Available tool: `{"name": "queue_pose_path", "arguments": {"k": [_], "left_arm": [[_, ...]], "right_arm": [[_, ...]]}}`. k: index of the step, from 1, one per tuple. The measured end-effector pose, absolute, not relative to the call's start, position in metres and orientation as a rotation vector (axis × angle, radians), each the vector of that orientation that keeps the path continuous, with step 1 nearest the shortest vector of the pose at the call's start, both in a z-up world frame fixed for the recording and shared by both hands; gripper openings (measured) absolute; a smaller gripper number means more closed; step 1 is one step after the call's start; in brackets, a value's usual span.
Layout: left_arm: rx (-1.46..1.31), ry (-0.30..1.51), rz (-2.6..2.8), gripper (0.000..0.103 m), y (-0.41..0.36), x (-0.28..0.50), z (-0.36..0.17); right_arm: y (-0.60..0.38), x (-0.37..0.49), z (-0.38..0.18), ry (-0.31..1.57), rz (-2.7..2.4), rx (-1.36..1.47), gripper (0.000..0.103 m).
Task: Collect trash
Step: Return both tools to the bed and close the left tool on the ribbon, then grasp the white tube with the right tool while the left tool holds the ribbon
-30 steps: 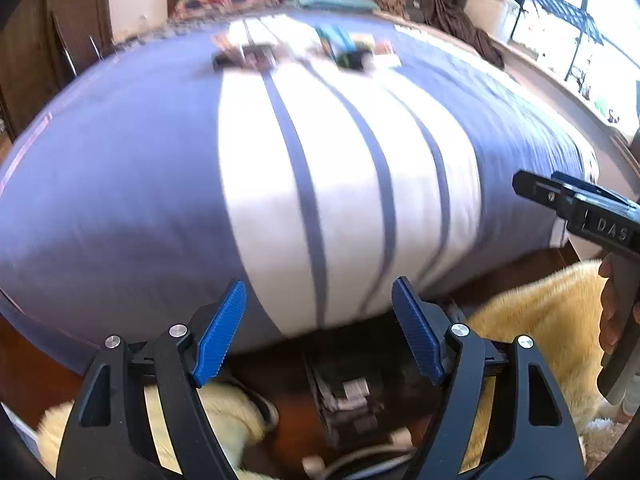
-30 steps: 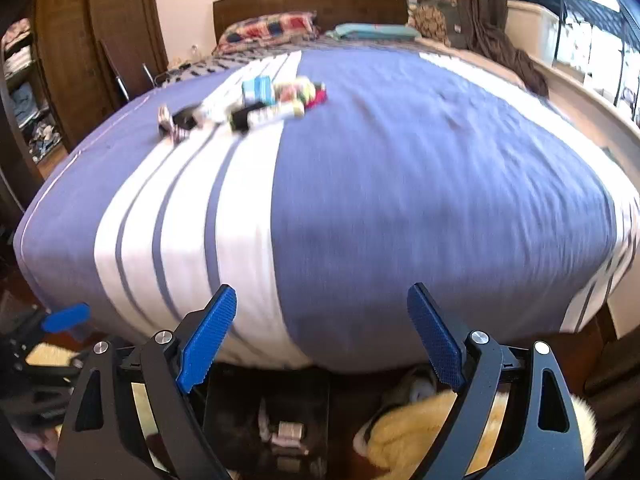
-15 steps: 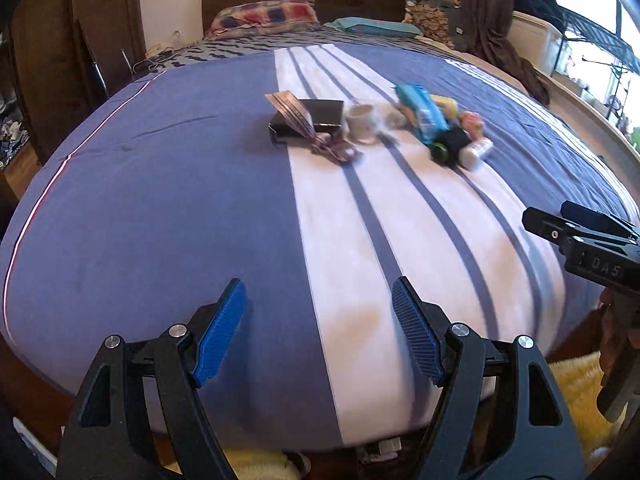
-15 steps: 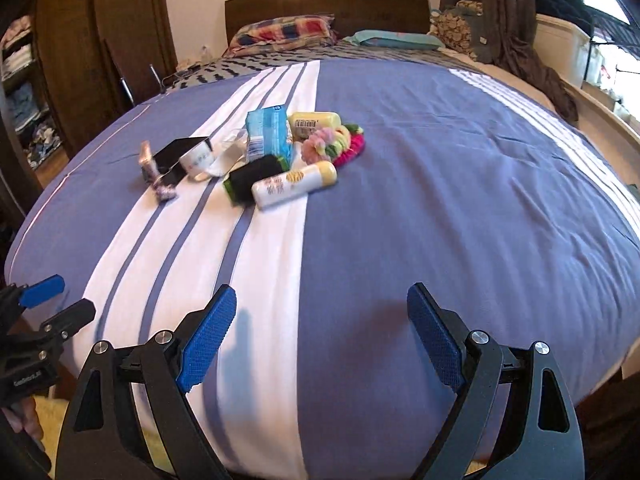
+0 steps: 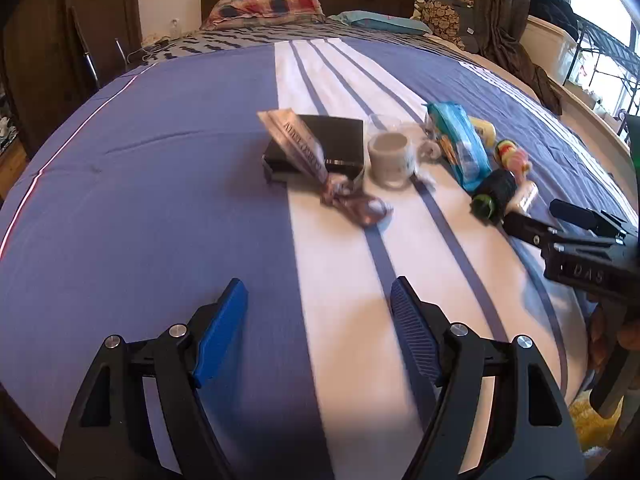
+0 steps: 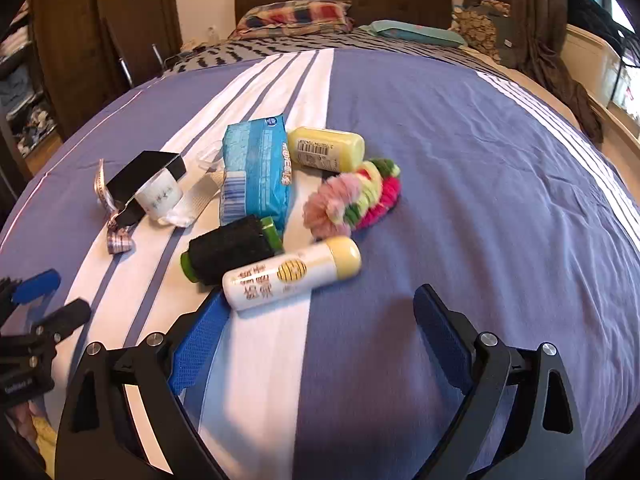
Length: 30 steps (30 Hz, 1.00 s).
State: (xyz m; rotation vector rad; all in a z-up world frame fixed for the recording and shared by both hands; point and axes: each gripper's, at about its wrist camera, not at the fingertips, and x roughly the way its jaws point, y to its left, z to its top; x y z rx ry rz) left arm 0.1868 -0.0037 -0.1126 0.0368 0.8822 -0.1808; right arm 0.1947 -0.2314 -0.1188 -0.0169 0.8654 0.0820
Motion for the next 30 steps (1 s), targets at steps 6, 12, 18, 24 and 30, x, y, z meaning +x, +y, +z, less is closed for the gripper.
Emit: {"name": "queue_pose_path", "arguments": {"k": [6,12,18,24,30], "left_arm": [[0.029,0.885,-0.2,0.067,-0.014,0.219,-0.114],[0.028,0.882,-0.219,0.052,-0.022,0.242,-0.117],[0.031,0.873,-0.234,0.02,-0.024,0.241,-0.116],[0.026,0.868,-0.252,0.0,-0.021,0.229,-0.116],[0.024,0.863,-0.267,0.0,-0.021,0.206,-0.115]], "right_arm": [[-0.227,0.212,-0.121,0.871,0.108,-0.042,0.093],[-0.224,0.211,-0.121,0.852,0.133,-0.052,0.074],[-0.225,0.205,-0.119,0.843,0.137,-0.043,0.069],[-0.225,0.185,-0.118,0.84,0.143,-0.036,0.069],[-0.227,0.158,-0.115,0.835,0.146,-0.014,0.069]]}}
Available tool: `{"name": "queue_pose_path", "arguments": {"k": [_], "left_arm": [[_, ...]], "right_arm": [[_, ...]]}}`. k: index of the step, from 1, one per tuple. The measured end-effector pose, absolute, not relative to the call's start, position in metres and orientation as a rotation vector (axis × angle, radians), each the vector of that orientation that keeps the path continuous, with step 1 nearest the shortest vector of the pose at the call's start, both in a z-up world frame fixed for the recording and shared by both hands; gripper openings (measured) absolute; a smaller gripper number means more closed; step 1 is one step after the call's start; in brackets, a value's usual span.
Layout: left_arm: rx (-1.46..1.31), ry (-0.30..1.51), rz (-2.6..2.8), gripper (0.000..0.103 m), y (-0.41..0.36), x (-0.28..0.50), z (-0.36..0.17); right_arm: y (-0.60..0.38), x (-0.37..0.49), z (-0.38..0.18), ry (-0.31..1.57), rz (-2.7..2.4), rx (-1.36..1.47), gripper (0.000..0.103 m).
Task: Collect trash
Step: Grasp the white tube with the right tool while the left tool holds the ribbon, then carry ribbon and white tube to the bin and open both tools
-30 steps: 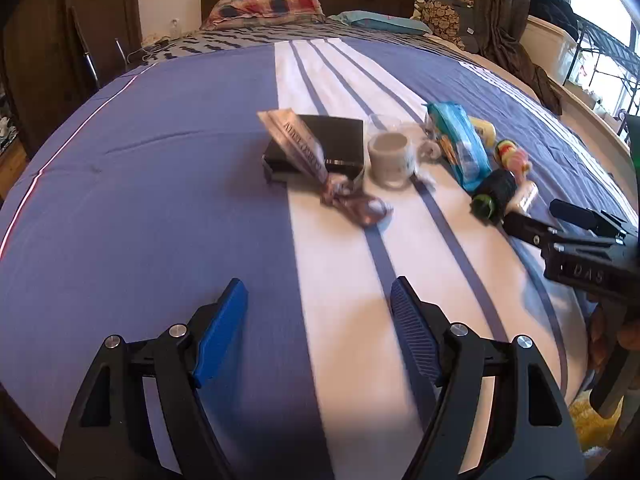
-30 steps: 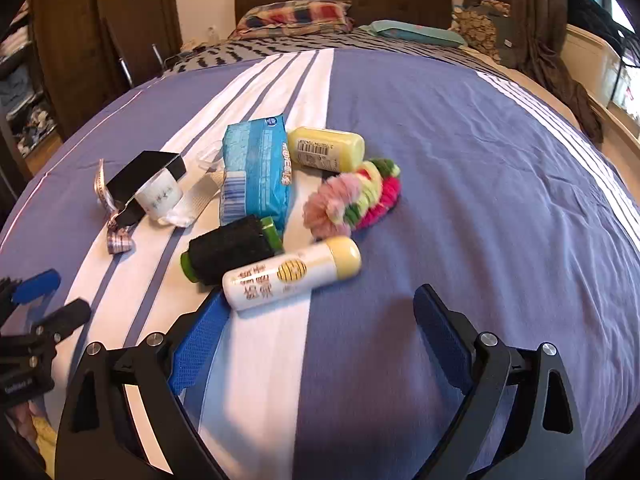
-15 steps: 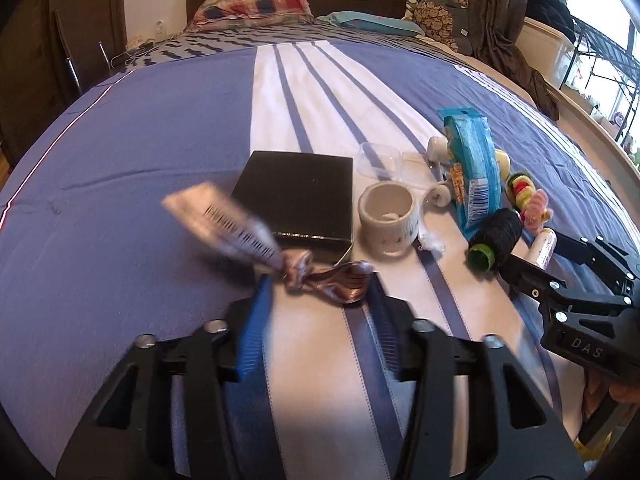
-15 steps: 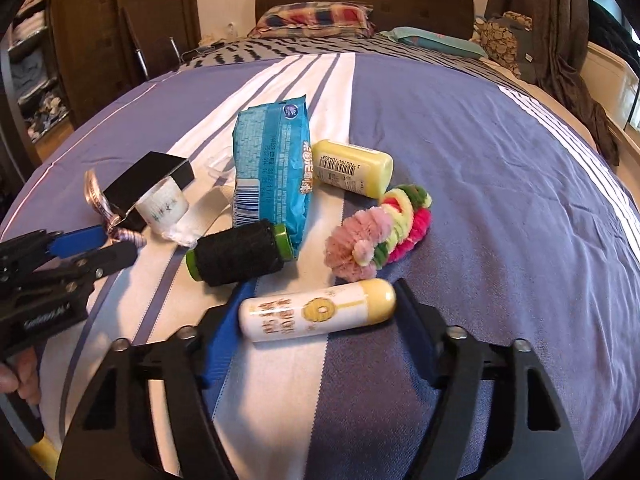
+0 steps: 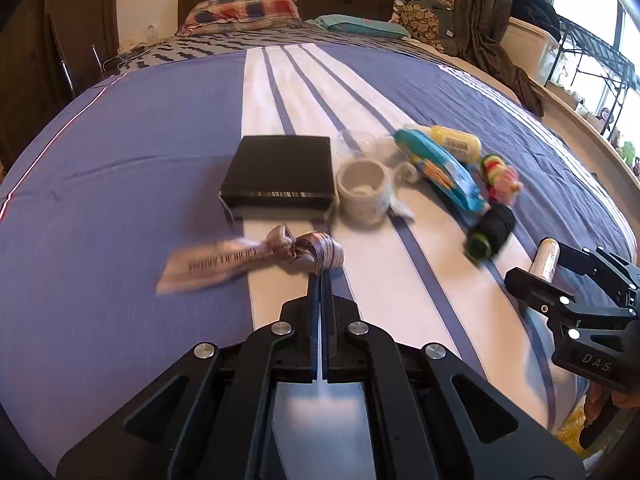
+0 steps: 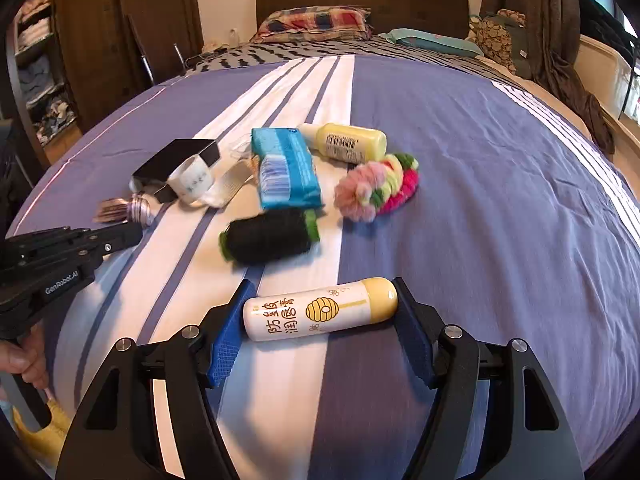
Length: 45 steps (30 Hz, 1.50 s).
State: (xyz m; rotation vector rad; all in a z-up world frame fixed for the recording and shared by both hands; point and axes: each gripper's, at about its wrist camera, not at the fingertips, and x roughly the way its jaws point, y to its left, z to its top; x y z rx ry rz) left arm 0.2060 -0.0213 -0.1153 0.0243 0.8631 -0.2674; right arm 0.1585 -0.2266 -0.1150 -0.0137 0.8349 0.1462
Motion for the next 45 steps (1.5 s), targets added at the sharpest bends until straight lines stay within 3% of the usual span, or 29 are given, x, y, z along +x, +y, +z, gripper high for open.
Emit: {"name": "queue_pose_path", "arguments": {"k": [29,45], "left_arm": [[0.033,0.738,-0.38,0.0,-0.033,-0.013,-0.069],[-0.005,1.029,-0.484,0.0,-0.052,-0.052,-0.175]], "right_arm": [[-0.226,-0.02,-0.089,0.778,0.131,0.017,0.069],[-0.233,-0.053,-0.162,0.959,0.089,0.015,0.069]]}}
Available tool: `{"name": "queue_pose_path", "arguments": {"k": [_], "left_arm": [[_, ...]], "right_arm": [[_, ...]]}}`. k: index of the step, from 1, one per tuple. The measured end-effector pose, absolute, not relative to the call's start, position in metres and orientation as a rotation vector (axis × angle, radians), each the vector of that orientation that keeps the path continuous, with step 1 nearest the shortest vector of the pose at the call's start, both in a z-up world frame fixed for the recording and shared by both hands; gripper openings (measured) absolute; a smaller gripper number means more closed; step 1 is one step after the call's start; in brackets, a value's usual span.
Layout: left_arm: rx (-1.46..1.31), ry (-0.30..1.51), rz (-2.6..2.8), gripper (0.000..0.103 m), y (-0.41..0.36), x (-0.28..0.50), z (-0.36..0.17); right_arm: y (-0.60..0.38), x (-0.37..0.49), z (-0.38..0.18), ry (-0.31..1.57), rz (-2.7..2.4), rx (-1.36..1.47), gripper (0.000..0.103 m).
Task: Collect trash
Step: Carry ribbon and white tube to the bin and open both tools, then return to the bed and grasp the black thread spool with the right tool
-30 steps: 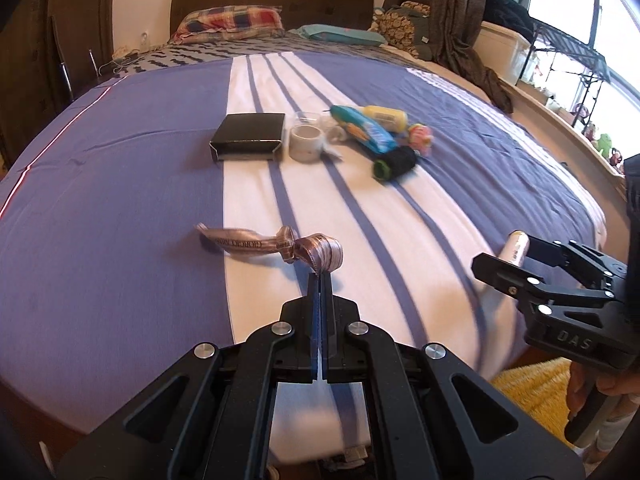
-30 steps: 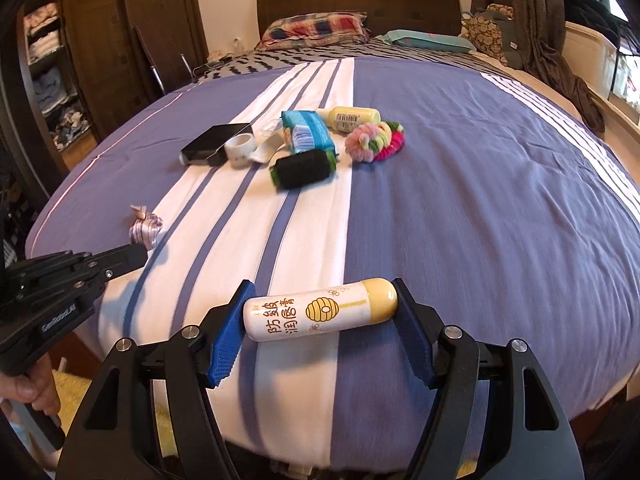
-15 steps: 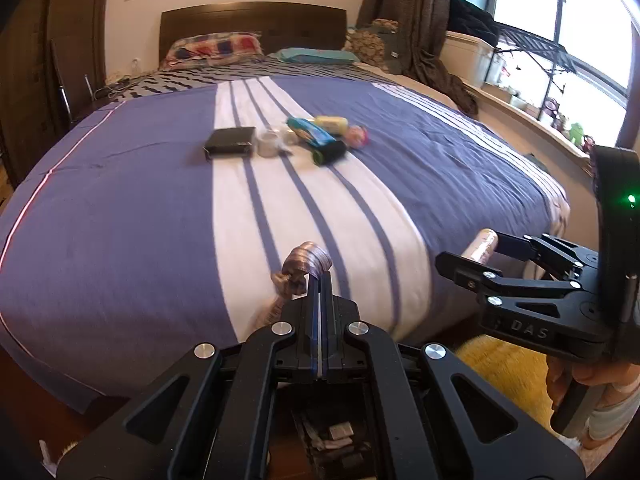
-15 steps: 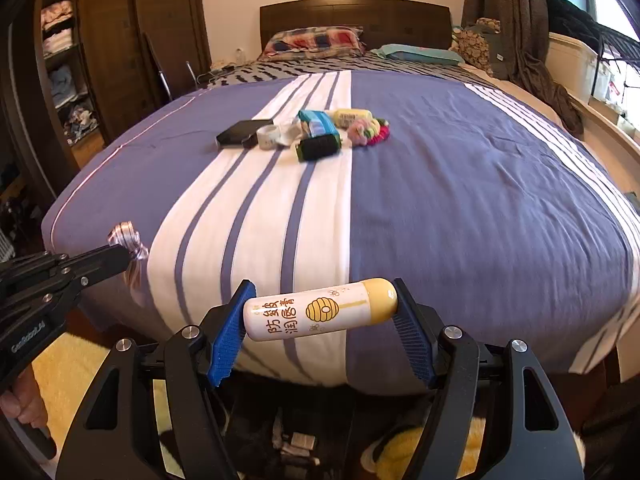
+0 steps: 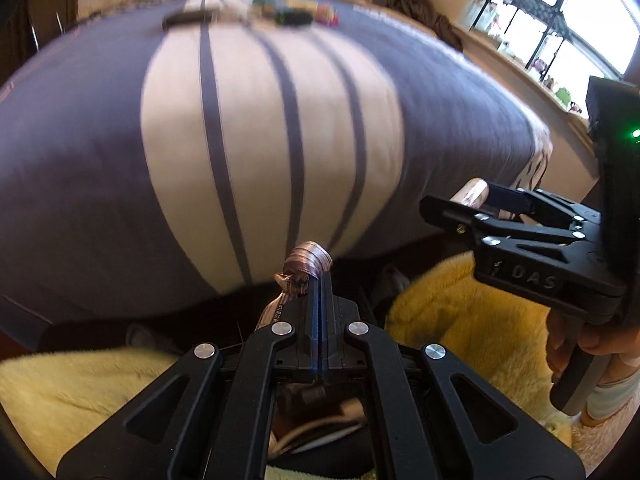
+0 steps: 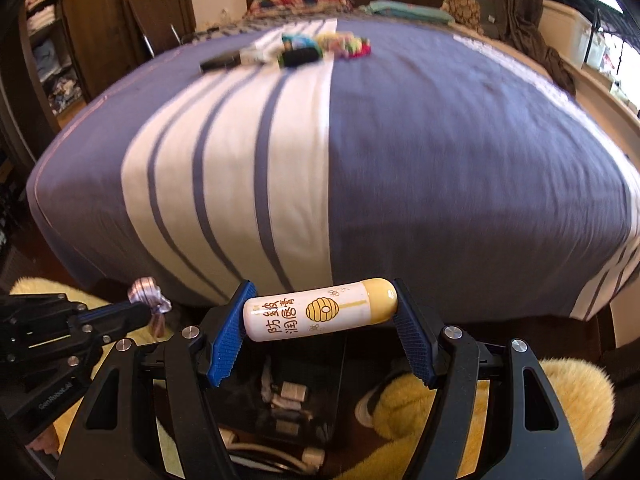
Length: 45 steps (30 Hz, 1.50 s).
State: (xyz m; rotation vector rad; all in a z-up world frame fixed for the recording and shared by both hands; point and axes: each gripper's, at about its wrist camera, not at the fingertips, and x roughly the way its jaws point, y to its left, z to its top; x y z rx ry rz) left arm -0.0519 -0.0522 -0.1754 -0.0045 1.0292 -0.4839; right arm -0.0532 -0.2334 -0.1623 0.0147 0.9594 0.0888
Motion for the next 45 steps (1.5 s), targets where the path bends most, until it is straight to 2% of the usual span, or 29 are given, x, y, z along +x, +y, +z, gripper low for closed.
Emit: {"name": "queue_pose_path", "arguments": {"k": [10,20,22,23,25,29,31,36,40,45], "left_arm": [[-0.012,1.242,-0.498,0.0,-0.064,-0.044,-0.255],[0.0,1.318,-0.484,0.002,-0.065,-0.036,-0.279],[0.003,1.324,-0.477,0.01,-0.065,-0.035,-0.28],[0.002,1.324,-0.474,0.013,-0.063,-0.035,-0.279],[-0.002,1.323,-0.462,0.028,-0.062,-0.034,-0.278],[0.003,1.299,-0.43,0.036,-0.057,-0.034,-0.27],[0.012,1.282,-0.416,0.049,-0.056,-0.034,-0.263],[0.041,1.188,-0.375,0.071,-0.048,-0.03,-0.228],[0.044,1.089,-0.345,0.079,-0.039,-0.021,-0.192],[0.046,0.972,-0.317,0.083,-0.028,-0.003,-0.146]], "right_arm": [[-0.225,-0.041,-0.235,1.15,0.103,0.057,0.069],[-0.223,-0.028,-0.257,1.226,0.111,0.094,0.069],[-0.223,-0.028,-0.258,1.23,0.114,0.096,0.07],[-0.223,-0.027,-0.258,1.227,0.112,0.095,0.076],[-0.224,-0.025,-0.256,1.22,0.105,0.1,0.083],[-0.231,-0.026,-0.247,1.193,0.081,0.109,0.084],[-0.237,-0.026,-0.237,1.165,0.062,0.106,0.085],[-0.25,-0.03,-0.196,1.057,0.02,0.098,0.093],[-0.257,-0.028,-0.156,0.941,0.008,0.092,0.095],[-0.26,-0.011,-0.115,0.831,-0.003,0.071,0.096]]}}
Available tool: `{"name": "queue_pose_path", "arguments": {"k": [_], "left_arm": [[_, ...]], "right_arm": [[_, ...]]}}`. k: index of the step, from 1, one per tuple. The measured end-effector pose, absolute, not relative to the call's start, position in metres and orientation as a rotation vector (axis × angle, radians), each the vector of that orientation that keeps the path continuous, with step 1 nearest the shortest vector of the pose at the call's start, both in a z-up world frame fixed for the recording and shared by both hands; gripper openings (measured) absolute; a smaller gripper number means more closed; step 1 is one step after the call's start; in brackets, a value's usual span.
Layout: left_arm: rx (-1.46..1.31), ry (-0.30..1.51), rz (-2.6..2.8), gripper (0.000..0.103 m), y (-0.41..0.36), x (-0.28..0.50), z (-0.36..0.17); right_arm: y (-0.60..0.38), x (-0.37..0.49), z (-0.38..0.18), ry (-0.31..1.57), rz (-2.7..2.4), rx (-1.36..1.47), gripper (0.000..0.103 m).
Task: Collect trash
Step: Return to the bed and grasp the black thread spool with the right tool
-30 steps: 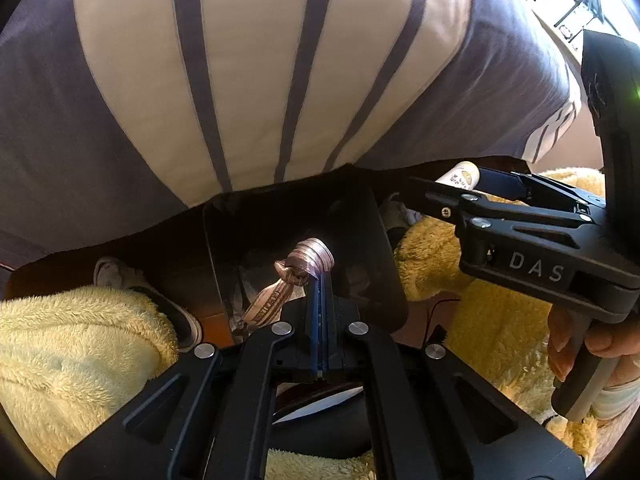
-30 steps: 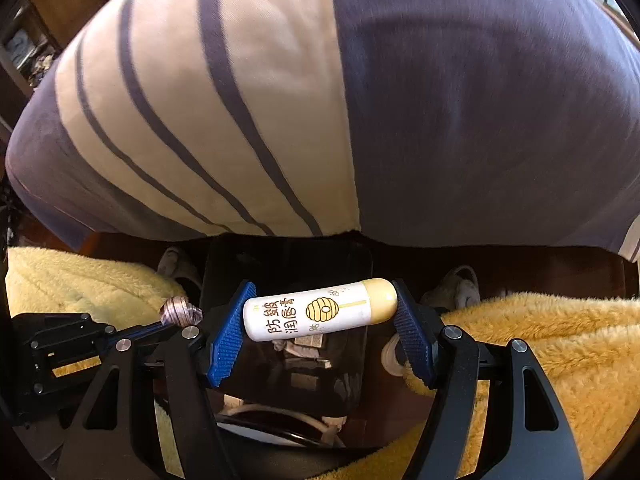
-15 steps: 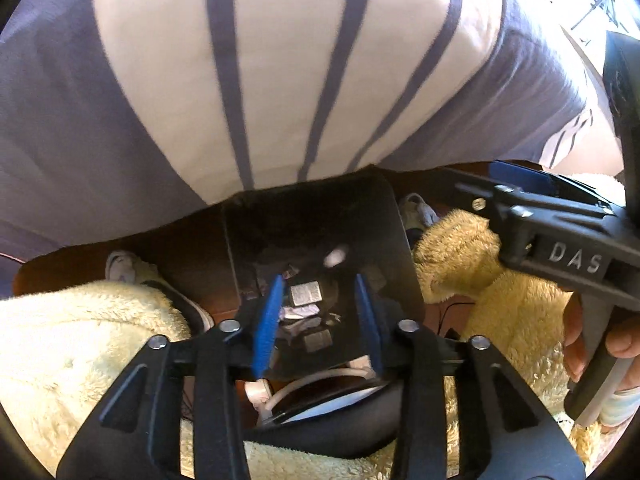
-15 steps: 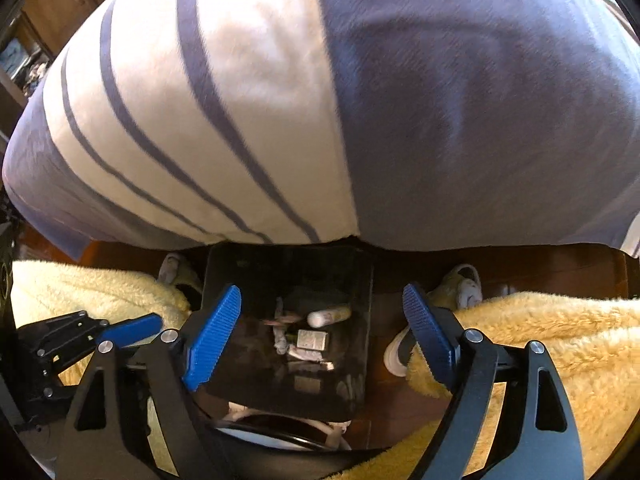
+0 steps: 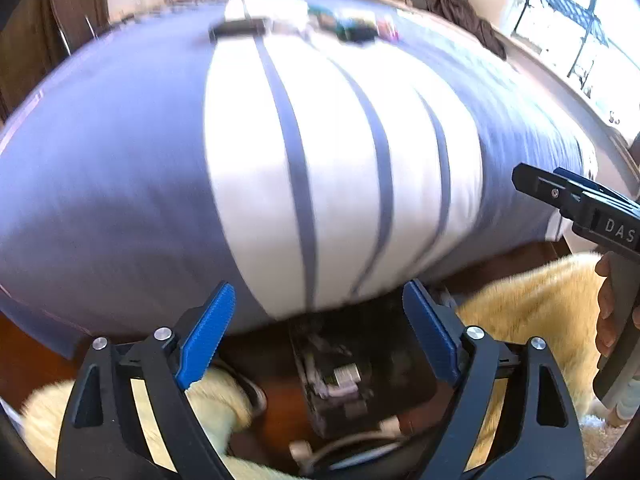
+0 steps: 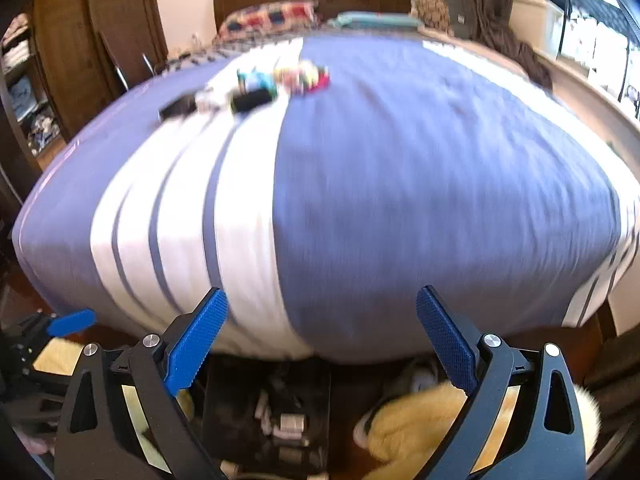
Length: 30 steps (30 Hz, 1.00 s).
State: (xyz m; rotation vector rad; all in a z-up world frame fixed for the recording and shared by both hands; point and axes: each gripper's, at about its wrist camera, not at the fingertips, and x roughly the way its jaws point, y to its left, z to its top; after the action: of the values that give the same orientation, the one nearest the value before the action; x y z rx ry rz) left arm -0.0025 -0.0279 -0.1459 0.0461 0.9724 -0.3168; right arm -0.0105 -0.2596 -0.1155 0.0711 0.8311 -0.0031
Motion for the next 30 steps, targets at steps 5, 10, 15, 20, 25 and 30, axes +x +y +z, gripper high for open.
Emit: {"name": "queue_pose_path", "arguments": {"k": [5,10,15,20,25,30], "left_arm": [[0.058,0.91,-0.268,0.083,-0.019,0.031,-0.118],[0.063,0.89,-0.202,0.084,-0.007,0.073,-0.109],[0.075,0.883,-0.153,0.084,0.005,0.111,-0.108],[0.061,0.882,-0.147,0.084,0.011,0.141,-0.106],[0.065,0.882,-0.152,0.084,0.011,0.162,-0.106],[0.064,0.879,-0.158,0.084,0.006,0.176,-0.107]], "right_arm": [[-0.258,0.022,-0.102,0.809,0.011,0.07,0.096],[-0.251,0.064,-0.1,0.812,0.041,0.062,0.096],[-0.241,0.107,-0.107,0.83,0.052,0.059,0.096],[-0.227,0.146,-0.111,0.844,0.072,0.033,0.096],[-0.208,0.18,-0.112,0.858,0.111,0.001,0.095],[-0.196,0.202,-0.116,0.87,0.12,-0.044,0.086]]}}
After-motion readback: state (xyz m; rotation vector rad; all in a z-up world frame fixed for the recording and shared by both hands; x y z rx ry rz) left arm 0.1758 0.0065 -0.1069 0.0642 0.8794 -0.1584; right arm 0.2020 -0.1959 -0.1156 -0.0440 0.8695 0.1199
